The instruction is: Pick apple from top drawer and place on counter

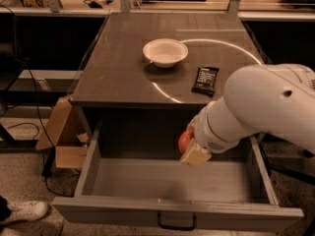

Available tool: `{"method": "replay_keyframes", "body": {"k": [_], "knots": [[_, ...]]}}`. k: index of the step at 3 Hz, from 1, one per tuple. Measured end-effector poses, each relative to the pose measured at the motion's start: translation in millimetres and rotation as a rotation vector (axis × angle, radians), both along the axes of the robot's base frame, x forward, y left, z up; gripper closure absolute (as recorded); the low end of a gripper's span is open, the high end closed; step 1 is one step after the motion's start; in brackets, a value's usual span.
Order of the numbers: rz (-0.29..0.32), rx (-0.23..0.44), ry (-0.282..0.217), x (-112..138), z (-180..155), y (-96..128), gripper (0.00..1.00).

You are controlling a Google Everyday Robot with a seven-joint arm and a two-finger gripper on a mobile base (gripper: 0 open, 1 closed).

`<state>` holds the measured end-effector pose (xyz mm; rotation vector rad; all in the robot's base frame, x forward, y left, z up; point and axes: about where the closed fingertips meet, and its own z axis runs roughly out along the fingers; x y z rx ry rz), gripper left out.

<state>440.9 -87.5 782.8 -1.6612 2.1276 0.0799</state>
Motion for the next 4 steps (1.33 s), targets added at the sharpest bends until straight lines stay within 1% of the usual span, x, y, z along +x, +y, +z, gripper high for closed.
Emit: {"method": "replay_keyframes", "body": {"k": [1, 2, 3, 4], "knots": [[0.067, 0.033, -0.028, 23.1, 24.1, 35.0, 1.00], [0.135, 0.074, -0.039, 36.0, 34.9, 66.3, 1.00], [0.136, 0.068, -0.045, 39.0, 39.7, 66.8, 1.00], [0.131, 0.024, -0.068, 52.1, 62.6, 64.4, 1.00]]}}
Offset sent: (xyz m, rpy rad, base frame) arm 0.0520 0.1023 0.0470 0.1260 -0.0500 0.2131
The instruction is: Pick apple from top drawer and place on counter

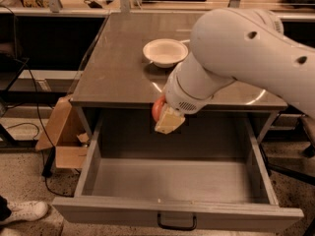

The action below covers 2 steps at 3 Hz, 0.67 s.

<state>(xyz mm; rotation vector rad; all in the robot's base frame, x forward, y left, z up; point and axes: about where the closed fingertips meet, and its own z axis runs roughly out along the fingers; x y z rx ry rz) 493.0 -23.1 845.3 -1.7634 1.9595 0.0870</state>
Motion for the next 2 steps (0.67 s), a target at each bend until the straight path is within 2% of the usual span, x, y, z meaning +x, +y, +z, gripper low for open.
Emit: {"method": "replay_keyframes", "body": {"k": [1, 2], "knots": [[0.011, -0.087, -0.023, 30.8, 22.3, 14.3, 1.00], [-0.007, -0.093, -0.010, 44.3, 22.1, 8.8, 1.00]]}}
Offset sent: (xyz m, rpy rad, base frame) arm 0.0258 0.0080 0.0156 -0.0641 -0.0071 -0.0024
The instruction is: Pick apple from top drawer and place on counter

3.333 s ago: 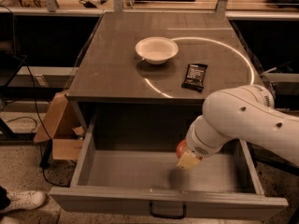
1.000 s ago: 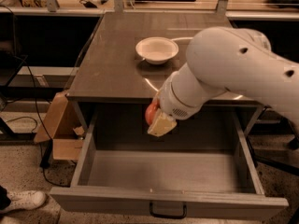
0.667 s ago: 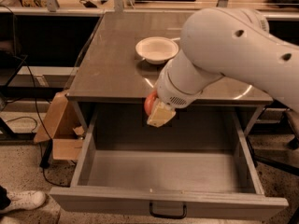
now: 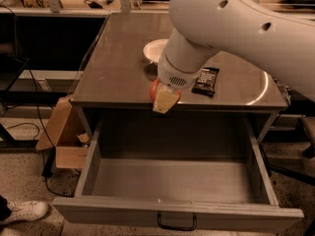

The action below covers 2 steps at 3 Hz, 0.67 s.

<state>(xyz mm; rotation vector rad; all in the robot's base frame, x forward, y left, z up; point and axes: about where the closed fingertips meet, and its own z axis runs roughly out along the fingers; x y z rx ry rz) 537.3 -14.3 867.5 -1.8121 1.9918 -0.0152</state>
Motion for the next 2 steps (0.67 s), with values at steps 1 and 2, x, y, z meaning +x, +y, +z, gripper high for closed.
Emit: {"method": "replay_keyframes", "body": {"k": [1, 2], "knots": [[0.013, 0.001, -0.009, 56.9, 20.8, 14.5, 1.00], [0.012, 0.003, -0.011, 57.1, 21.9, 14.5, 1.00]]}}
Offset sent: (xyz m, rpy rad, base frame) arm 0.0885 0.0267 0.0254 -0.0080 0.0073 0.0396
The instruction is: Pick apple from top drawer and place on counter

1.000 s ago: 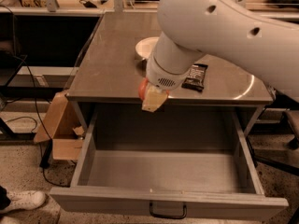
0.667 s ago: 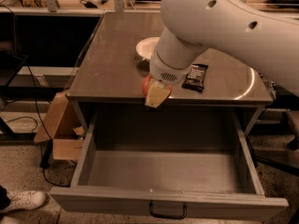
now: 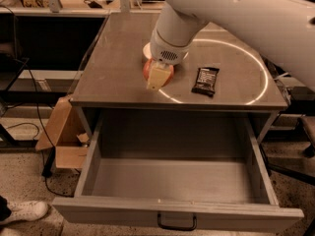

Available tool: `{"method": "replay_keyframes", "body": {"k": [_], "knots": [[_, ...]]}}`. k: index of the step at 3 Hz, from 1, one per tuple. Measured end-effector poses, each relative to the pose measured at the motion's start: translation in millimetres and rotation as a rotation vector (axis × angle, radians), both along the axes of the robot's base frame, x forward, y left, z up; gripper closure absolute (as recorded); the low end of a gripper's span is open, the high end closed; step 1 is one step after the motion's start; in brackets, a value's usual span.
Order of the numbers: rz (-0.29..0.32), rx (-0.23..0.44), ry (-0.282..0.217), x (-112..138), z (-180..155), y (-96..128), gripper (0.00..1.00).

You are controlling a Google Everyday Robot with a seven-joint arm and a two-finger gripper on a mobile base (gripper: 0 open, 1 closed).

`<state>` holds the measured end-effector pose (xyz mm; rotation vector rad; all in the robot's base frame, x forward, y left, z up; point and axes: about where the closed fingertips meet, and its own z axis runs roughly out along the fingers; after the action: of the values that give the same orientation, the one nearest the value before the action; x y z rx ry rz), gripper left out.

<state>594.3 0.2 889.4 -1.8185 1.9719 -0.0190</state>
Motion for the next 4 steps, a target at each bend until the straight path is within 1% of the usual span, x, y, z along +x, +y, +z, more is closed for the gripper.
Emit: {"method": "replay_keyframes", "body": {"k": [1, 2, 3, 4], "knots": [[0.045, 0.040, 0.024, 12.0, -2.4, 22.9, 1.00], [0.089, 0.076, 0.041, 18.2, -4.0, 42.0, 1.00], [0.143, 0.093, 0.053, 22.7, -4.7, 62.0, 1.00], [0.198, 0.118, 0.084, 19.0, -22.6, 92.1, 1.00]]}}
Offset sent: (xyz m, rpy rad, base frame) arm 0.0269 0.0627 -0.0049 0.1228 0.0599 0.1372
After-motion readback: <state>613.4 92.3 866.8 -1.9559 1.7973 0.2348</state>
